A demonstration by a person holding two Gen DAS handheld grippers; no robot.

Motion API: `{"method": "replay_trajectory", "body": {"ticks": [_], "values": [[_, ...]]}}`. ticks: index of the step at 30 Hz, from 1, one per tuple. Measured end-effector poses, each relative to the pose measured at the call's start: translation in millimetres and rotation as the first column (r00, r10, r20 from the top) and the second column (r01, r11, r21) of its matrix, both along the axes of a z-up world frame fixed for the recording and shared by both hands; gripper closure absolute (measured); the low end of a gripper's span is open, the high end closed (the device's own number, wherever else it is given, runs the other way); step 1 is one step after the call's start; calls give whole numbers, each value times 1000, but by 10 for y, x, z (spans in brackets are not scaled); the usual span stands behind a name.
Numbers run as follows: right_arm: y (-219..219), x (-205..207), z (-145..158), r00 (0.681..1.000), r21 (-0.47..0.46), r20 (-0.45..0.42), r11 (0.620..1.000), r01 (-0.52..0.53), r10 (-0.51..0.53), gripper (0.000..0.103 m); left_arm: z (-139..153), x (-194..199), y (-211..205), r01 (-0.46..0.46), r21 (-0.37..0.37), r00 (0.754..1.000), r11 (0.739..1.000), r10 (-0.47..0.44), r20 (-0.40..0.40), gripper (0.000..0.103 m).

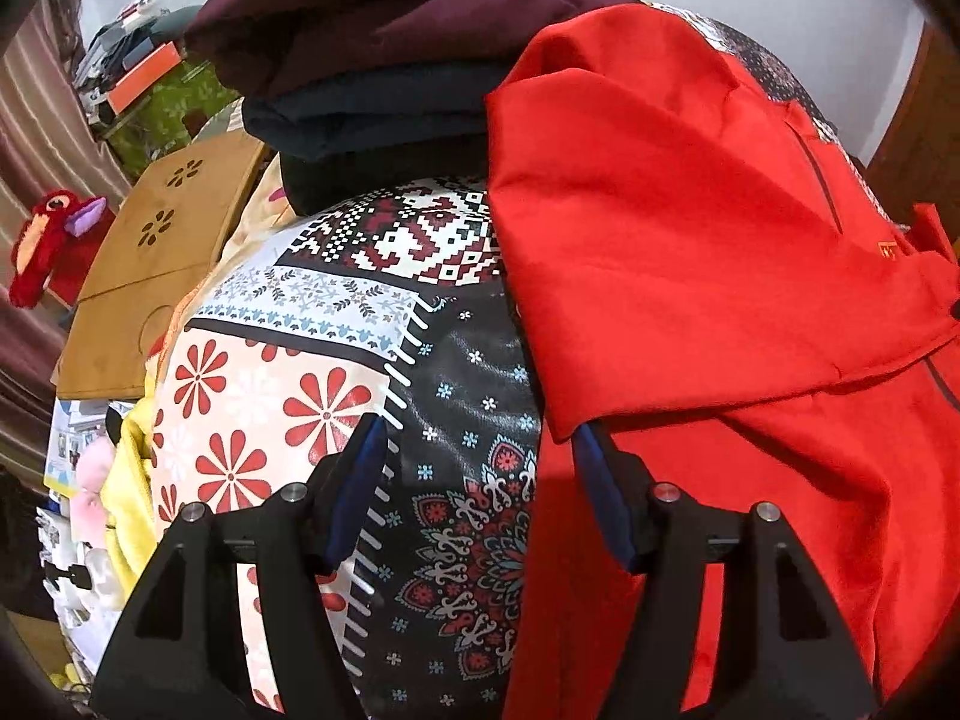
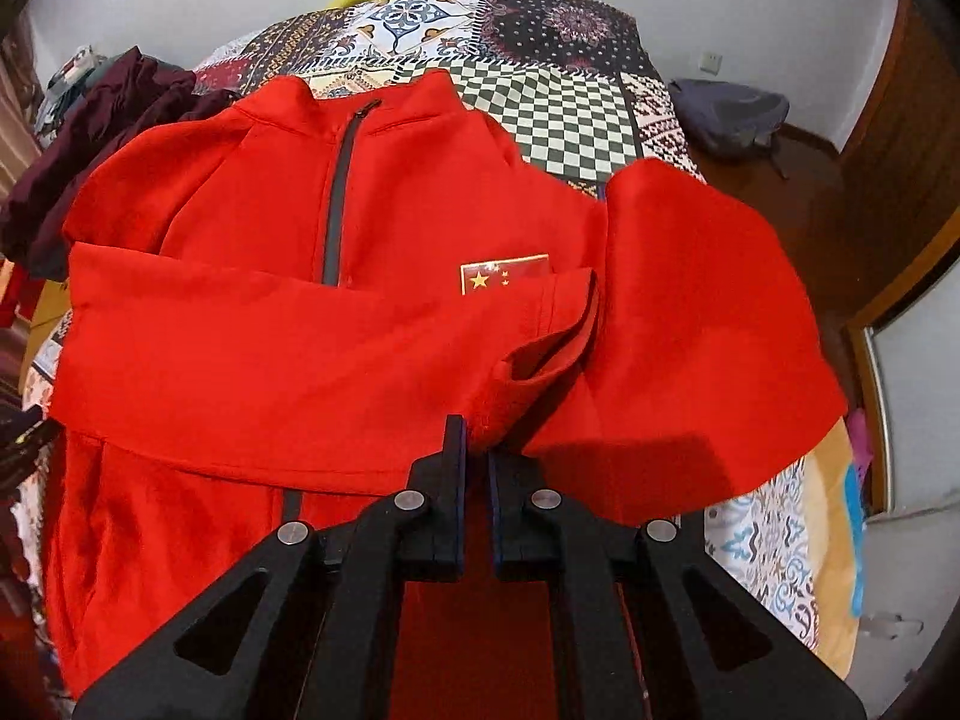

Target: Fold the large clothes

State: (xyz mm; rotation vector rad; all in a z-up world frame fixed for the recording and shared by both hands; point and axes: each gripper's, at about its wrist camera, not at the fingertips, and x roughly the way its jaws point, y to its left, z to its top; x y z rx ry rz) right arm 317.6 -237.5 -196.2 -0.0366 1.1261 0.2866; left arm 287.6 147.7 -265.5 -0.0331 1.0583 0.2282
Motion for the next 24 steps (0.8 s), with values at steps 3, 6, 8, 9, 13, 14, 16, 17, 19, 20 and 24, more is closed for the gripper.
{"method": "replay_trajectory", "body": {"ticks": [3, 6, 8, 9, 13, 14, 16, 17, 19, 20, 24], "values": [[0, -23, 15, 1000, -15, -11, 1000, 0, 0, 95, 64, -57, -43, 24, 18, 1000, 1000, -24, 9, 40], [-12, -73, 41, 1000, -38, -18, 999, 3, -4, 92, 138, -99, -76, 43, 50, 999, 998, -44, 20, 39], [-33, -108, 74, 1000, -68, -6, 998, 12, -12, 88, 179, -121, -100, 54, 67, 998, 996, -56, 25, 39], [-51, -133, 89, 1000, -85, -1, 996, 18, -18, 86, 197, -129, -113, 56, 73, 998, 996, -58, 24, 39], [-161, -221, 210, 998, -127, 54, 991, 42, -35, 85, 313, -165, -173, 67, 75, 997, 995, -71, 44, 39], [-197, -235, 243, 997, -125, 66, 991, 49, -41, 85, 352, -172, -195, 70, 76, 996, 995, -74, 52, 39], [-292, -266, 330, 994, -108, 90, 992, 69, -59, 85, 460, -184, -250, 80, 78, 993, 994, -86, 76, 39], [-355, -280, 382, 992, -92, 103, 992, 84, -74, 84, 551, -185, -300, 88, 82, 991, 993, -96, 99, 39], [-485, -300, 492, 986, -53, 129, 992, 116, -109, 84, 678, -171, -371, 98, 93, 986, 991, -109, 128, 39], [-554, -309, 545, 981, -35, 143, 990, 138, -132, 84, 781, -156, -432, 105, 98, 981, 990, -119, 154, 39], [-865, -305, 713, 955, 30, 188, 973, 229, -231, 78, 1080, -75, -612, 133, 83, 960, 988, -149, 236, 35]]}}
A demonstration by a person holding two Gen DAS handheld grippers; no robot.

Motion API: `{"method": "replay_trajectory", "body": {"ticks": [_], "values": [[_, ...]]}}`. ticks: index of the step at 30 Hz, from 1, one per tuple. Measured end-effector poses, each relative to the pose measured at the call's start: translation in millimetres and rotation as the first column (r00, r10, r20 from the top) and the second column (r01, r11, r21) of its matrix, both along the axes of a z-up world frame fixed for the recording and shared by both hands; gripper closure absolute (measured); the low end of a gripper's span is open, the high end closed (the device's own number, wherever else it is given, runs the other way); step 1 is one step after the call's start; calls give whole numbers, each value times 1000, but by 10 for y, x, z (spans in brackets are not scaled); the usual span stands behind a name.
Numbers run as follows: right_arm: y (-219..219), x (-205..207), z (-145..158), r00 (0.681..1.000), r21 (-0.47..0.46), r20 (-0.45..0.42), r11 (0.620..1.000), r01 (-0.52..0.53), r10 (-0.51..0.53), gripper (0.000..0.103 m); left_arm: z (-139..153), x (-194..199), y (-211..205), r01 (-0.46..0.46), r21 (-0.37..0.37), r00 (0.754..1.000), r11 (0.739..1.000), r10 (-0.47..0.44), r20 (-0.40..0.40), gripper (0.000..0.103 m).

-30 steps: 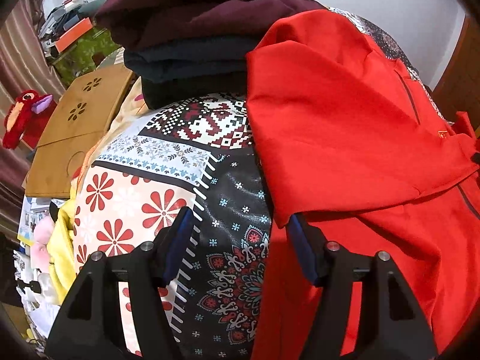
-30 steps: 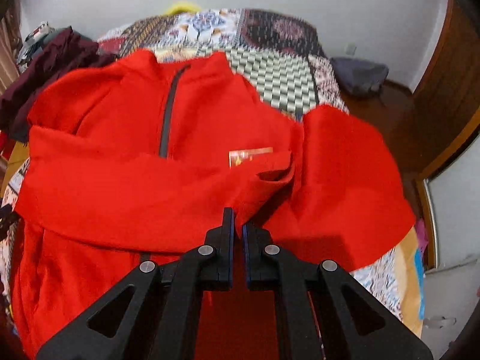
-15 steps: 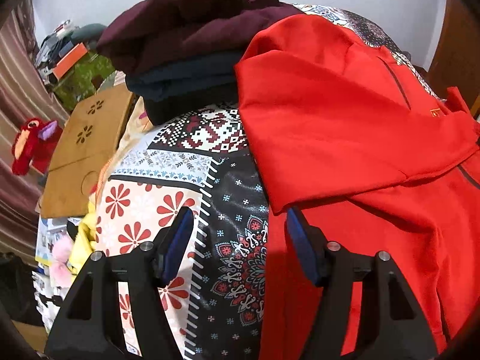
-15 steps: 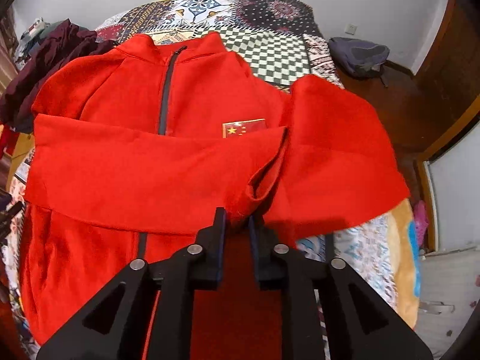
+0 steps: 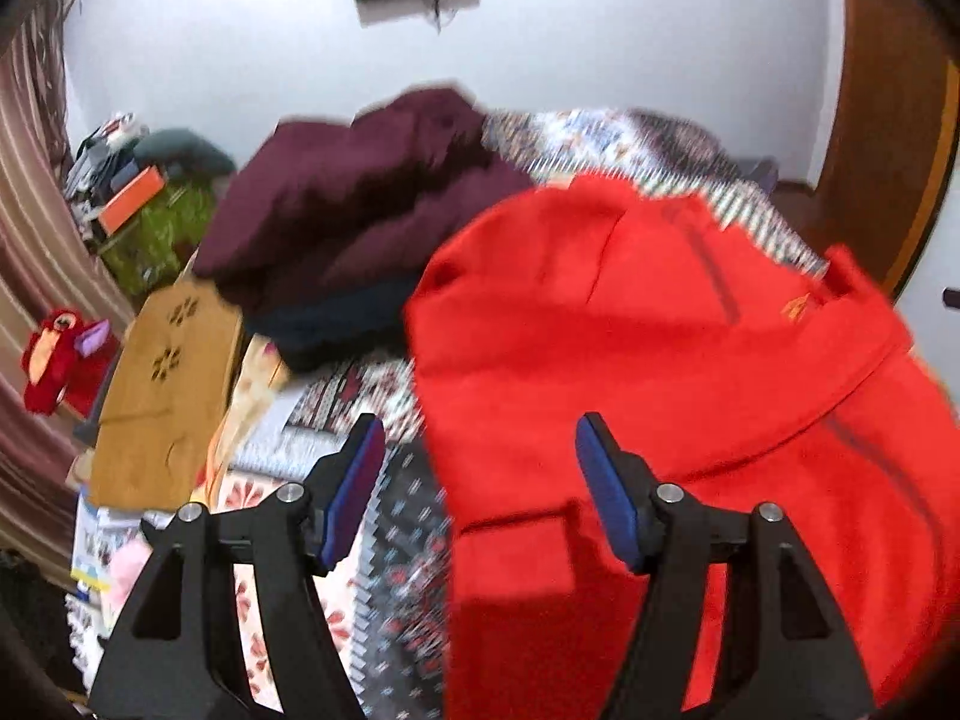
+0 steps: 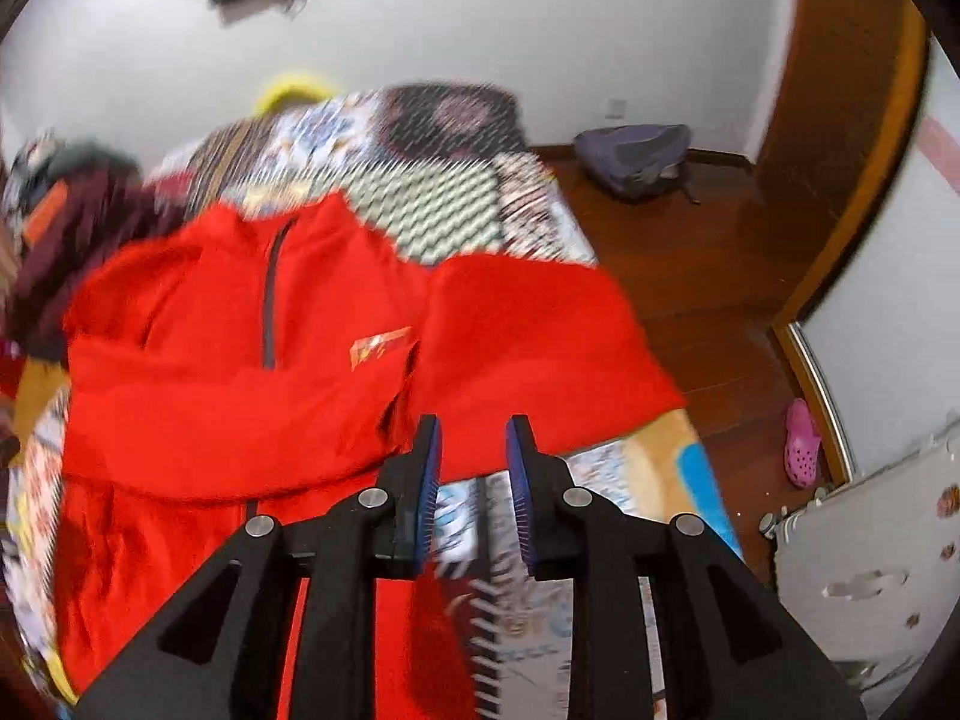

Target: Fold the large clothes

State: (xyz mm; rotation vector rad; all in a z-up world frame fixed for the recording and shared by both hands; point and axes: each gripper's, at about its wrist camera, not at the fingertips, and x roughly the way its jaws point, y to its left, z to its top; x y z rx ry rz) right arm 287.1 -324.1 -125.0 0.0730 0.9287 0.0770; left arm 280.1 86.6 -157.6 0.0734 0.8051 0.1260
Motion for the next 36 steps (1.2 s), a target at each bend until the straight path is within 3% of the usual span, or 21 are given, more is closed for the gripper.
{"method": "replay_trajectory", "body": {"ticks": [2, 4, 10, 21, 30, 33, 35, 36], "values": [[-154, 0, 39, 999, 20, 17, 999, 46, -47, 60, 124, 56, -90, 13, -15, 999, 1000, -12, 43, 32], [-328, 16, 29, 995, 36, 25, 995, 95, -96, 53, 197, 109, -188, 24, -30, 997, 999, -22, 68, 28], [-732, 181, -217, 984, 147, -60, 974, 174, -167, 53, 195, 351, -456, 61, -58, 996, 996, -56, 74, 24], [-1146, 577, -1037, 934, 324, -271, 892, 315, -232, 53, -182, 672, -667, 88, -99, 995, 991, -91, -30, 24], [-1241, 912, -1352, 910, 450, -318, 803, 390, -264, 53, -371, 753, -509, 45, -138, 995, 989, -57, -81, 24], [-1303, 961, -1387, 900, 490, -318, 761, 425, -298, 58, -370, 775, -461, 30, -151, 996, 988, -42, -77, 24], [-1319, 980, -1394, 902, 488, -307, 764, 422, -302, 77, -363, 776, -445, 28, -157, 997, 987, -39, -71, 24], [-1313, 1003, -1394, 905, 485, -301, 769, 417, -300, 81, -362, 775, -440, 27, -157, 997, 987, -38, -69, 24]]}}
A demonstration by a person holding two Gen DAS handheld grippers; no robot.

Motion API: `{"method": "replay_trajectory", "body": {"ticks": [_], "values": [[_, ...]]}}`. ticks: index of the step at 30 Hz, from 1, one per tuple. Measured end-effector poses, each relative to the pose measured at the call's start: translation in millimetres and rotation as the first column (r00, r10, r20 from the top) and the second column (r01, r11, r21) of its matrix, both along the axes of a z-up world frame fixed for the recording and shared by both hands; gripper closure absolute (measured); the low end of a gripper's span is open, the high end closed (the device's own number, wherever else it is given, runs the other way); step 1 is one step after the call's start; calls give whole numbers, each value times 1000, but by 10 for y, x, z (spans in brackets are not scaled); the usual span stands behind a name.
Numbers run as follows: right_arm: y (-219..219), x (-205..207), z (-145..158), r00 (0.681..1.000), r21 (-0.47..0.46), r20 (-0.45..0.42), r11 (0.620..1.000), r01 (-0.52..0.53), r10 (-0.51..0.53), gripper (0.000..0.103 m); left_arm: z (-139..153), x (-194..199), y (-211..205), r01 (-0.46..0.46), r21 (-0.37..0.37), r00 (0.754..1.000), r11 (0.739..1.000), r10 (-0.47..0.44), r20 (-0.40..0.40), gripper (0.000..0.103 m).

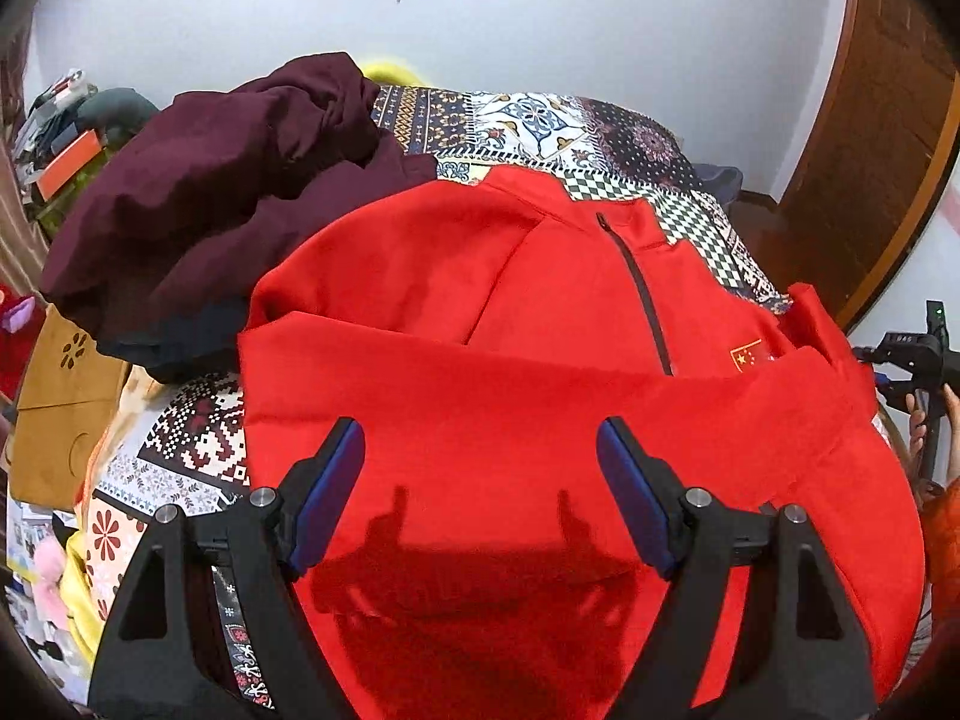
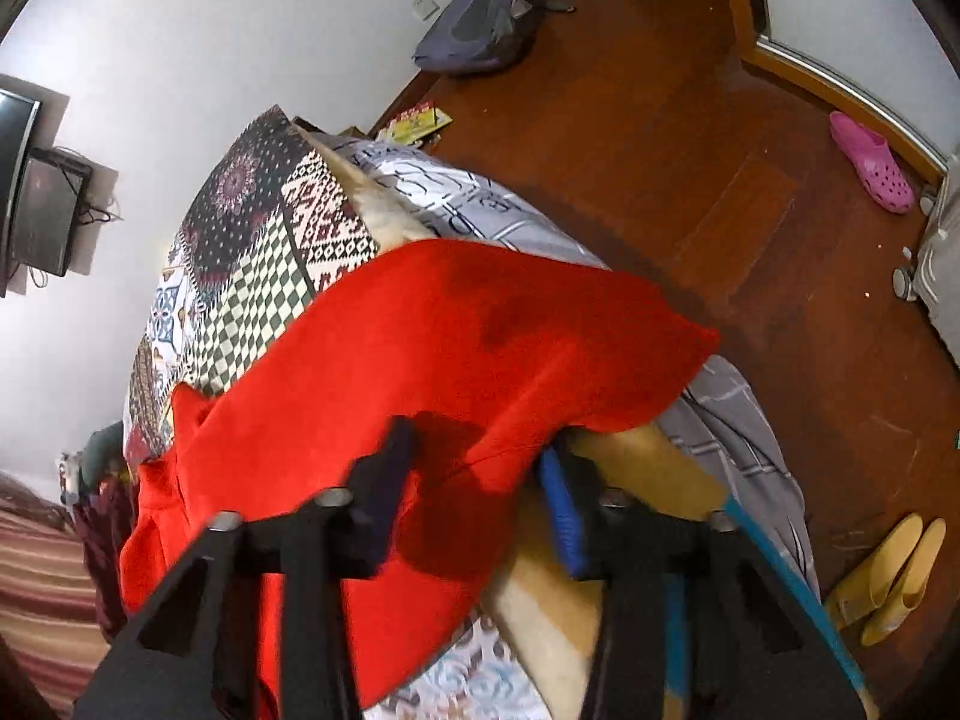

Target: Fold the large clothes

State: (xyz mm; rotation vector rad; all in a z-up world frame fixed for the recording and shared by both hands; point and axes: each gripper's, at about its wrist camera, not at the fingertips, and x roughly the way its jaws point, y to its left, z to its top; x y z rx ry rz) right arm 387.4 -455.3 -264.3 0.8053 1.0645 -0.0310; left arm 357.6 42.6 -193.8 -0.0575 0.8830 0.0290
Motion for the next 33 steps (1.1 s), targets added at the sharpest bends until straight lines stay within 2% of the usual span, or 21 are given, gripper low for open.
{"method": "replay_trajectory", "body": {"ticks": [2, 7, 11, 13, 16, 17, 21, 25, 26, 28, 33], "values": [[32, -20, 32, 1000, -26, 18, 1000, -9, 9, 90, -3, -13, 3, 2, 3, 1000, 1000, -2, 3, 24], [156, -68, 309, 996, -149, 81, 988, -32, 45, 95, 16, -75, 38, 10, -7, 1000, 1000, -10, 5, 24], [391, -140, 825, 976, -281, 175, 957, -74, 127, 96, 96, -174, 117, 1, -4, 1000, 1000, 0, 27, 24], [525, -182, 1059, 962, -317, 219, 944, -88, 164, 96, 132, -222, 163, -5, -4, 999, 1000, 5, 36, 24], [834, -368, 1513, 914, -354, 319, 926, -130, 250, 96, 174, -293, 232, -9, -12, 999, 1000, 10, 50, 24], [904, -403, 1592, 903, -366, 335, 920, -139, 269, 96, 188, -325, 256, -9, -17, 998, 1000, 10, 56, 24], [1406, -652, 1966, 823, -438, 395, 871, -222, 408, 96, 212, -423, 322, -6, -26, 998, 1000, 8, 66, 24], [1859, -722, 2015, 772, -457, 385, 831, -317, 506, 96, 215, -523, 356, -1, -32, 998, 999, 4, 71, 24], [2022, -719, 1972, 760, -471, 365, 811, -348, 538, 96, 217, -559, 374, -2, -34, 997, 999, 5, 73, 24], [2234, -673, 1866, 751, -489, 326, 782, -386, 574, 96, 217, -599, 402, -3, -40, 997, 999, 6, 76, 24], [2752, -580, 1342, 735, -502, 122, 680, -534, 667, 96, 187, -743, 524, -7, -33, 998, 999, 10, 70, 24]]}}
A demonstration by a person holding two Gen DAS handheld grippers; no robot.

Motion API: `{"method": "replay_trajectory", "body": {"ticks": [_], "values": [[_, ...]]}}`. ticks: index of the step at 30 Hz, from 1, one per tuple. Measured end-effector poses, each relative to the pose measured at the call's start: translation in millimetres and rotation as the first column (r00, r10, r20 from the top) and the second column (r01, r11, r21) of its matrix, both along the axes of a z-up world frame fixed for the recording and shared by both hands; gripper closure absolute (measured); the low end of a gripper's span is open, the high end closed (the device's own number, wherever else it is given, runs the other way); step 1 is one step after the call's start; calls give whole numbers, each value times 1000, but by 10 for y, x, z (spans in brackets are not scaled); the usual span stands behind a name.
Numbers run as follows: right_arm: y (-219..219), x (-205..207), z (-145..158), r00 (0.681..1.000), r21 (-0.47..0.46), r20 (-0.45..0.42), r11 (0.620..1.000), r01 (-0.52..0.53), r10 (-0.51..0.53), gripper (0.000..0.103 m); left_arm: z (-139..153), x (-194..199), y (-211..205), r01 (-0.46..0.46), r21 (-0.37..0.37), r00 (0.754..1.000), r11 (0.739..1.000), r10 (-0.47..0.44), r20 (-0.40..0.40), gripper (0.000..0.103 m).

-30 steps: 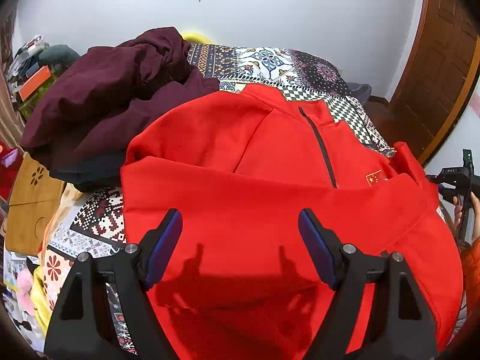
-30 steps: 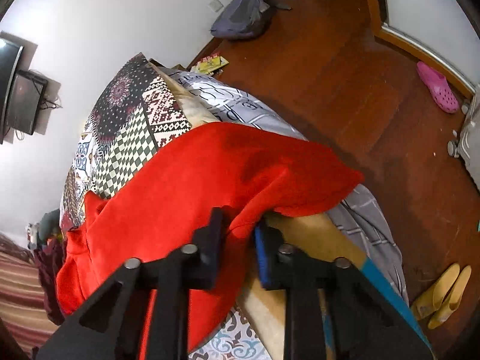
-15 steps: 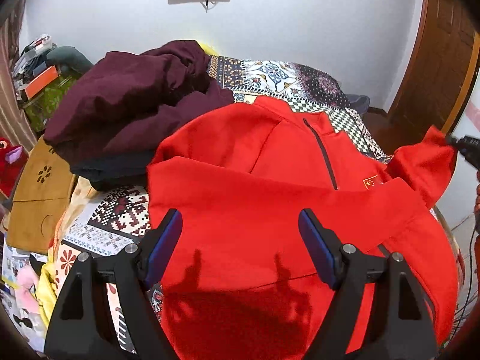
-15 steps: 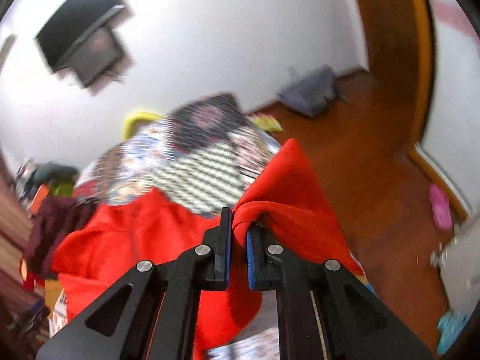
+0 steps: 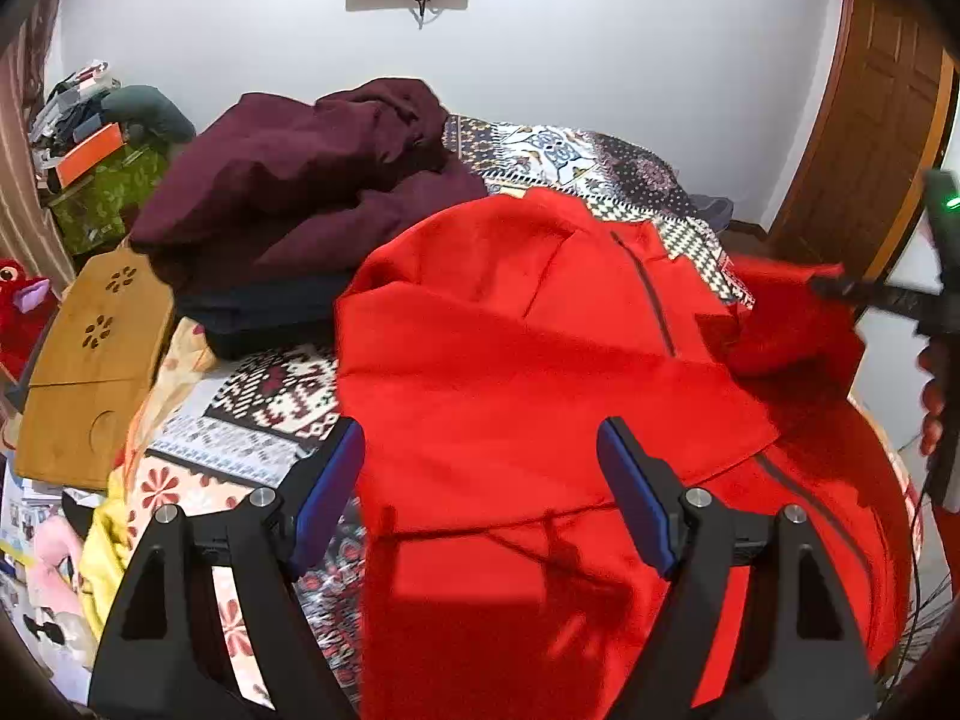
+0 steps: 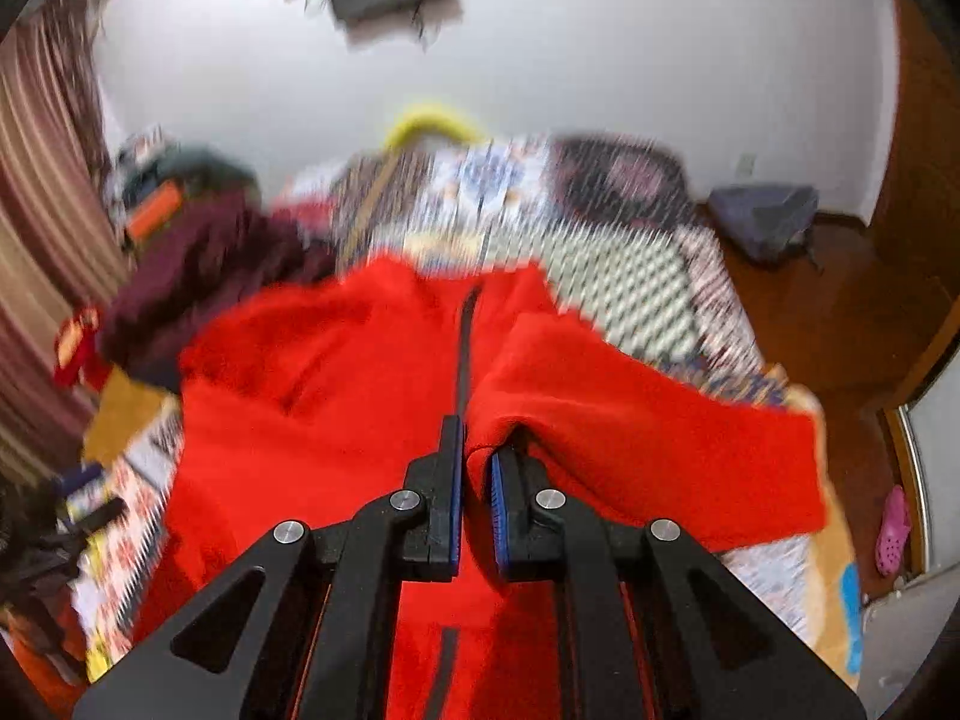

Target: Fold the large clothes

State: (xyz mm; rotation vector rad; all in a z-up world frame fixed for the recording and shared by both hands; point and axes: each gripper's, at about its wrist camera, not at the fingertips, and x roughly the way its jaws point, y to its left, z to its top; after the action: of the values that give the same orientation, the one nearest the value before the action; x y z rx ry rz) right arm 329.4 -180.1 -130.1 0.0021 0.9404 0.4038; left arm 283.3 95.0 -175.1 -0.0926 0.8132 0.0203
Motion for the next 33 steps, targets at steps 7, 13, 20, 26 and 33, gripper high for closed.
{"method": "replay_trajectory", "body": {"ticks": [7, 13, 20, 26, 33], "values": [[294, -190, -408, 990, -157, -112, 983, -98, 80, 96, -147, -142, 178, -24, 24, 999, 999, 25, -39, 24], [289, -374, -346, 982, -223, -154, 965, -141, 108, 95, -220, -118, 167, -26, 26, 997, 999, 27, -71, 24], [-17, -627, -138, 992, -207, -92, 972, -107, 90, 88, -26, 65, -215, 55, 51, 998, 997, -53, -43, 24], [-464, -737, 70, 1000, -171, 3, 985, -1, 1, 85, 249, 367, -868, 187, 71, 982, 980, -187, -7, 24], [-1056, -804, 184, 984, -152, 102, 975, 162, -148, 71, 468, 814, -1854, 384, 23, 923, 923, -384, -5, 24]]}}
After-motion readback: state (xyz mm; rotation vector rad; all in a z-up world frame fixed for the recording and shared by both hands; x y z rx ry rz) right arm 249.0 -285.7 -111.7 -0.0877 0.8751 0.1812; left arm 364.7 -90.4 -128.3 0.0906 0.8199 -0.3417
